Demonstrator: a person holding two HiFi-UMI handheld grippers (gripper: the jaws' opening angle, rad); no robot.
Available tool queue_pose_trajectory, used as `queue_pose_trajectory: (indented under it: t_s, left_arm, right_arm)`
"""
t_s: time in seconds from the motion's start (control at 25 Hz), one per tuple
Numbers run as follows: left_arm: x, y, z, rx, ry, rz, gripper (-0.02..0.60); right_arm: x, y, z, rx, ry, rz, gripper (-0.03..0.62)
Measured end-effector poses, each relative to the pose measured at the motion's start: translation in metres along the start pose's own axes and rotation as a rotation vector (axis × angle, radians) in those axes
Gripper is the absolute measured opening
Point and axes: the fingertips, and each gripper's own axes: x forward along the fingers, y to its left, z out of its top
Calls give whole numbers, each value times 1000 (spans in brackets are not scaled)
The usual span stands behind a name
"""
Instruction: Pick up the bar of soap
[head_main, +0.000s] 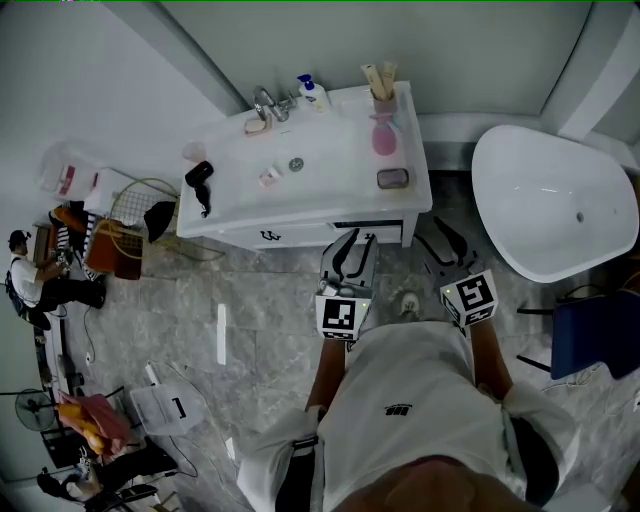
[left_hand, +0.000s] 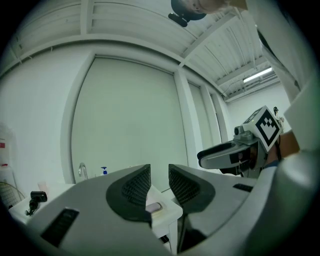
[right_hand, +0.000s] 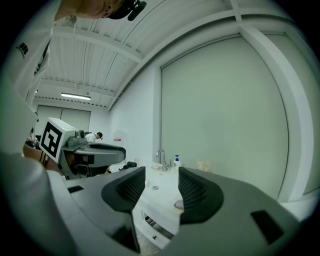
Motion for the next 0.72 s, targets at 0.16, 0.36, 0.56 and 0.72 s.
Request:
queue_pose_trajectory:
  t_s: [0.16, 0.36, 0.56, 0.72]
  left_arm:
    - [17, -6, 0, 3, 13, 11, 123]
    - [29, -9, -4, 4, 25, 16, 123]
    - [42, -7, -2, 10, 24, 16, 123]
    - [53, -4, -5, 16, 30, 11, 123]
  right_arm:
    - [6, -17, -2, 9, -5, 20, 219]
    - [13, -29, -7, 21, -2, 36, 219]
    - [21, -38, -7, 26, 3, 43, 219]
    - [30, -46, -9, 30, 8, 44, 219]
